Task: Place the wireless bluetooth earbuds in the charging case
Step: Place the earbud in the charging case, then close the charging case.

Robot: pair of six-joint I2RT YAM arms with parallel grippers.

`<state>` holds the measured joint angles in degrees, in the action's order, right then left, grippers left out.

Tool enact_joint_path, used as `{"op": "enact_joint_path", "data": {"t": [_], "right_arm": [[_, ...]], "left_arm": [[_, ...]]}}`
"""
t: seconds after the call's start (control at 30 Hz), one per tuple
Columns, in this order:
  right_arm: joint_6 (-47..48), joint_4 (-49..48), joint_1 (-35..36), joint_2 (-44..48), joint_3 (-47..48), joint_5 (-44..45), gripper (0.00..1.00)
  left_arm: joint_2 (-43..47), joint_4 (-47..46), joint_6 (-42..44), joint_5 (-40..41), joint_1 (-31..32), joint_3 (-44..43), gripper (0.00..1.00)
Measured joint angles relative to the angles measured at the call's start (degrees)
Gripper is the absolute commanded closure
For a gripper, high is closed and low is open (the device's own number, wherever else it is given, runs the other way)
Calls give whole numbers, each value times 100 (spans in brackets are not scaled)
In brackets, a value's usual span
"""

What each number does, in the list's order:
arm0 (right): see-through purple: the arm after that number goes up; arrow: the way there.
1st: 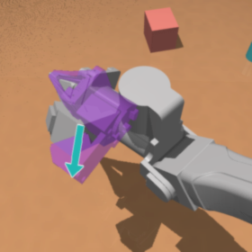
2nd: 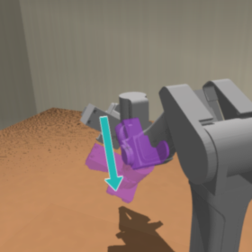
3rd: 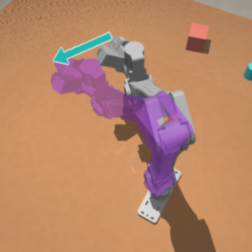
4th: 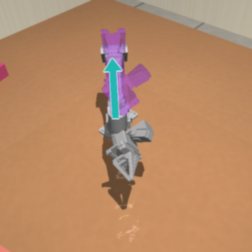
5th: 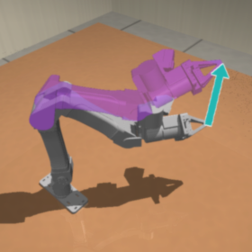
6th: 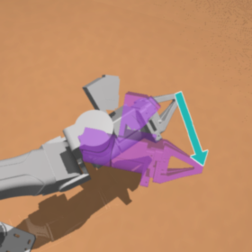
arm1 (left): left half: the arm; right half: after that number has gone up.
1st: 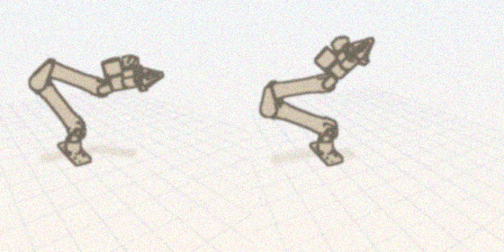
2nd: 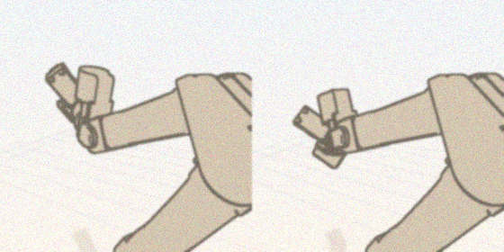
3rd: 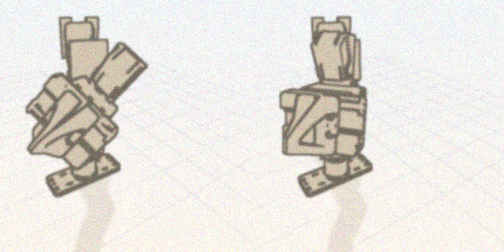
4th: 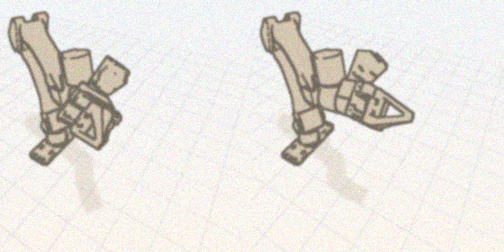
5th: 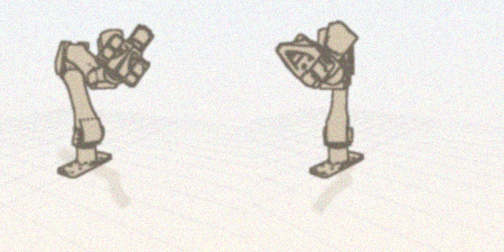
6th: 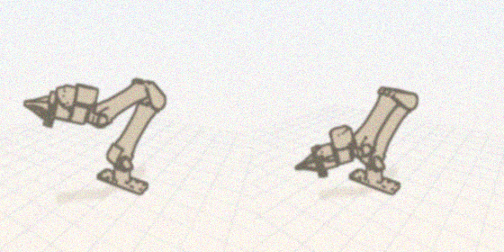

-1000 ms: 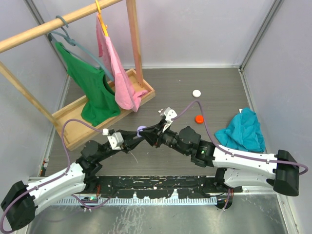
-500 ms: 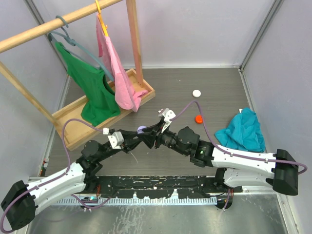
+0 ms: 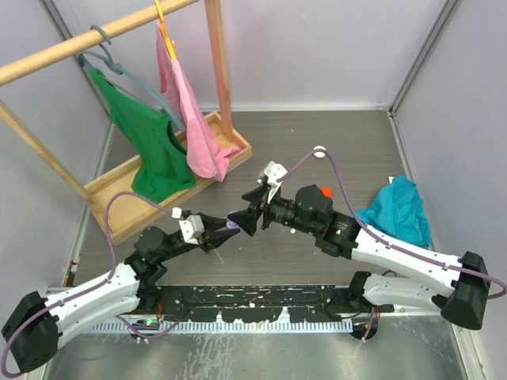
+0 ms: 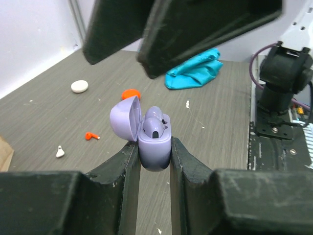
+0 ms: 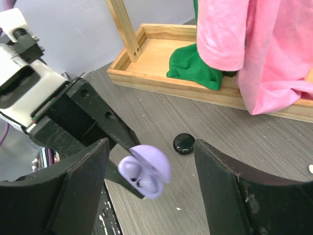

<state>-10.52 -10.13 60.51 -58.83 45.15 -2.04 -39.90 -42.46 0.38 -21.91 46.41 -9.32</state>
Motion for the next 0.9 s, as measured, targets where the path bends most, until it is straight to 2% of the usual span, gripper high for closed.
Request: {"op": "enact_joint_path", "data": {"t": [0.17, 0.37, 0.6, 0.9], "right_arm": [[59, 461, -719, -17, 133, -1255, 16], [243, 885, -977, -212, 317, -2479, 14], [428, 1198, -1027, -560, 415, -3246, 14], [717, 1613, -1067, -710, 503, -3779, 17]], "left_arm": [[0, 87, -96, -345, 0, 0, 100], [-105, 190, -118, -688, 0, -55, 100], [-380, 153, -149, -876, 0, -181, 100], [-553, 138, -273, -872, 7, -181, 100]]}}
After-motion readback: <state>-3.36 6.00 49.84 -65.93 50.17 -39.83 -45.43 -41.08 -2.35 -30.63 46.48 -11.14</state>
